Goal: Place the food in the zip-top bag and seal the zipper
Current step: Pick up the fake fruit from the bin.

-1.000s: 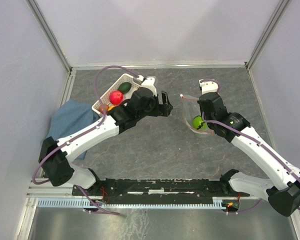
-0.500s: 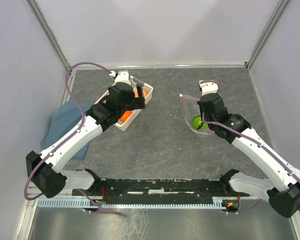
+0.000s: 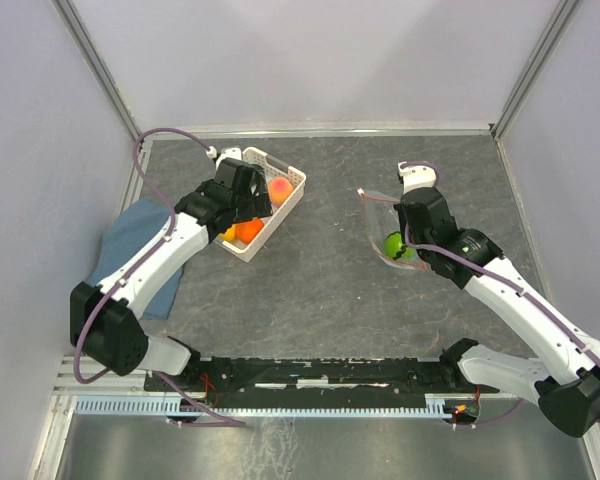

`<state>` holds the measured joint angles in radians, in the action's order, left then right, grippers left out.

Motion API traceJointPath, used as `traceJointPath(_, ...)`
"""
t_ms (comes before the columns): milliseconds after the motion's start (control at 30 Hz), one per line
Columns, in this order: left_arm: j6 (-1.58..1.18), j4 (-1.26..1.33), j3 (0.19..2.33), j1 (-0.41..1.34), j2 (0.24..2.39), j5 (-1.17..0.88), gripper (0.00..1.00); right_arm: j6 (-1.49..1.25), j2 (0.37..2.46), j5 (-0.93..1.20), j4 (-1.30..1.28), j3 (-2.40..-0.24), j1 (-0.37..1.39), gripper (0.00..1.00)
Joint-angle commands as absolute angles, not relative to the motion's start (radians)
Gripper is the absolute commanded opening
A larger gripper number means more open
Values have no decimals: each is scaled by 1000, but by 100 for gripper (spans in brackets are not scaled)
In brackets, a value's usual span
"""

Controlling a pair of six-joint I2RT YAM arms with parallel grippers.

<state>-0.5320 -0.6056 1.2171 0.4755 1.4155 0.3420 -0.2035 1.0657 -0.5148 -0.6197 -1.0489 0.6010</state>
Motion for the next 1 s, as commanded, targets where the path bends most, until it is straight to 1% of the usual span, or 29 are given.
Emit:
traceJointPath(0,-706,-663,1273,452,1493,406,96,-204,1038,-511,-569,-1041,597,1)
traceJointPath(100,-787,-724,1320,451,1565,463,100,-204,1036,-509,-571,-1037,599,1)
traceJointPath(200,-851,-763,1346,444,1628,500,100,-204,1029,-506,-565,-1033,597,1)
traceJointPath(333,-897,-750,1357,439,1702,458,99,-204,1033,-498,-558,-1030,598,1)
traceJointPath(500,-937,-731,1371,424,1766,459,100,-204,1036,-488,-554,-1025,597,1)
traceJointPath(767,-942,-677,1384,394,1861,389,99,-206,1041,-482,-549,-1021,598,1)
traceJointPath(867,-939,-667,1388,393,1891,364,98,-206,1039,-488,-549,-1020,599,1)
traceJointPath(967,-933,-668,1389,393,1887,368,92,-206,1039,-489,-551,-1022,597,1)
